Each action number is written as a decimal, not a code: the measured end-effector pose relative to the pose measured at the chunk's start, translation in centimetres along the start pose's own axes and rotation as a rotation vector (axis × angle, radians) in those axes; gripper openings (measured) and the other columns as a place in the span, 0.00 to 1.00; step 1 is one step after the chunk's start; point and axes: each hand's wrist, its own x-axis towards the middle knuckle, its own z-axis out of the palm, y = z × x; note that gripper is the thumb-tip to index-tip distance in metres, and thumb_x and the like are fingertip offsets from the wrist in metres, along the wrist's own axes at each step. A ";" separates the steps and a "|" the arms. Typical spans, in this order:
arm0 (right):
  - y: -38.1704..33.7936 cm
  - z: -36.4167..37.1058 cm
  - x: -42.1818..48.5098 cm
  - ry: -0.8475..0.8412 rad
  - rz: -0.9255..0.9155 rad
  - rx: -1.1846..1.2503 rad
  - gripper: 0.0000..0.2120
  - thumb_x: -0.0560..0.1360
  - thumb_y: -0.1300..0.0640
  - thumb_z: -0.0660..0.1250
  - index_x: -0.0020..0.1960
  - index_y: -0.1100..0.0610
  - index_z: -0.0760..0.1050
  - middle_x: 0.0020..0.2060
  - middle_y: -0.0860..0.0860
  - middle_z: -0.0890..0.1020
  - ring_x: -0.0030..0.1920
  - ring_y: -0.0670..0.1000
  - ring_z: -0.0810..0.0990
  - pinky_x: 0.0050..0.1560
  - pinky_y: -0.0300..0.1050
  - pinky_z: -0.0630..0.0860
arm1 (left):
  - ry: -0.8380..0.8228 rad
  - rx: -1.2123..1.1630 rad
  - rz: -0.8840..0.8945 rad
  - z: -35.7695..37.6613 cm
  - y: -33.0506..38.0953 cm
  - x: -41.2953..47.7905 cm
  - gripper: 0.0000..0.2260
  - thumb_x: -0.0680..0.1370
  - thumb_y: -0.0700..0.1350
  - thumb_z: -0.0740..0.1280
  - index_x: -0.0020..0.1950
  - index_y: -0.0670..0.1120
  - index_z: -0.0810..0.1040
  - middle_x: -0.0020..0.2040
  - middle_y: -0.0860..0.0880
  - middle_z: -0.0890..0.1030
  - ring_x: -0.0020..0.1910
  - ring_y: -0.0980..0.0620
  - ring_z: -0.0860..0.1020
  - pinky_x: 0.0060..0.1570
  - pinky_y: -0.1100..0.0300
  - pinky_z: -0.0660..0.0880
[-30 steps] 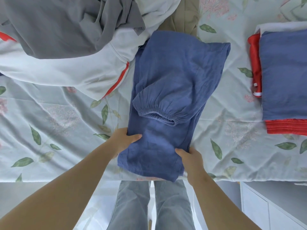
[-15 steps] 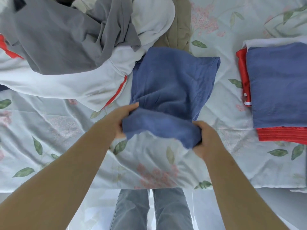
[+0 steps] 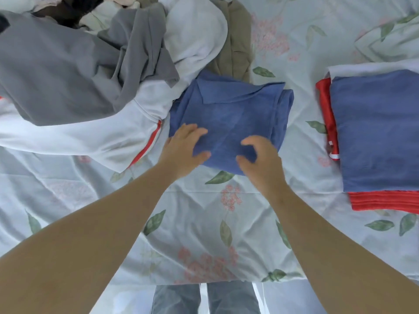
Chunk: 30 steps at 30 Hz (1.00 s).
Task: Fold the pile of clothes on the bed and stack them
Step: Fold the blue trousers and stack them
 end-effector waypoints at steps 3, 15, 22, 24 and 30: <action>1.7 1.8 -1.0 -0.272 -0.133 -0.530 0.31 0.72 0.52 0.69 0.72 0.49 0.62 0.72 0.47 0.64 0.72 0.53 0.60 0.64 0.47 0.60 | -0.241 0.429 0.074 1.0 -1.7 -0.7 0.38 0.73 0.57 0.68 0.77 0.54 0.50 0.78 0.52 0.50 0.77 0.48 0.48 0.71 0.49 0.55; 2.8 -2.0 -2.0 -0.559 -0.025 -0.522 0.05 0.76 0.59 0.59 0.46 0.54 0.74 0.38 0.49 0.78 0.43 0.55 0.76 0.41 0.44 0.65 | -0.408 0.499 0.299 -0.3 -0.7 -2.8 0.08 0.76 0.50 0.61 0.51 0.50 0.76 0.44 0.55 0.81 0.47 0.47 0.77 0.40 0.59 0.67; 2.9 -2.1 -4.9 -0.850 0.345 -0.165 0.06 0.74 0.46 0.66 0.49 0.45 0.77 0.48 0.43 0.81 0.47 0.44 0.77 0.50 0.39 0.73 | -0.449 0.280 0.099 2.0 0.1 -5.7 0.19 0.77 0.57 0.63 0.66 0.55 0.71 0.62 0.52 0.75 0.60 0.48 0.72 0.57 0.54 0.72; 2.8 -1.6 -4.0 -0.572 0.218 -0.148 0.14 0.76 0.50 0.65 0.61 0.45 0.74 0.58 0.45 0.77 0.53 0.45 0.75 0.53 0.37 0.69 | -0.270 0.293 0.130 2.2 0.5 -5.0 0.25 0.76 0.52 0.65 0.72 0.54 0.64 0.69 0.50 0.67 0.65 0.45 0.68 0.61 0.51 0.69; 1.4 -0.8 -1.6 -0.051 0.079 -0.261 0.34 0.75 0.52 0.66 0.76 0.50 0.54 0.76 0.53 0.55 0.71 0.58 0.60 0.64 0.57 0.66 | 0.218 -0.121 -0.374 1.7 0.9 -3.5 0.34 0.77 0.49 0.65 0.78 0.51 0.48 0.78 0.47 0.51 0.74 0.42 0.56 0.67 0.46 0.61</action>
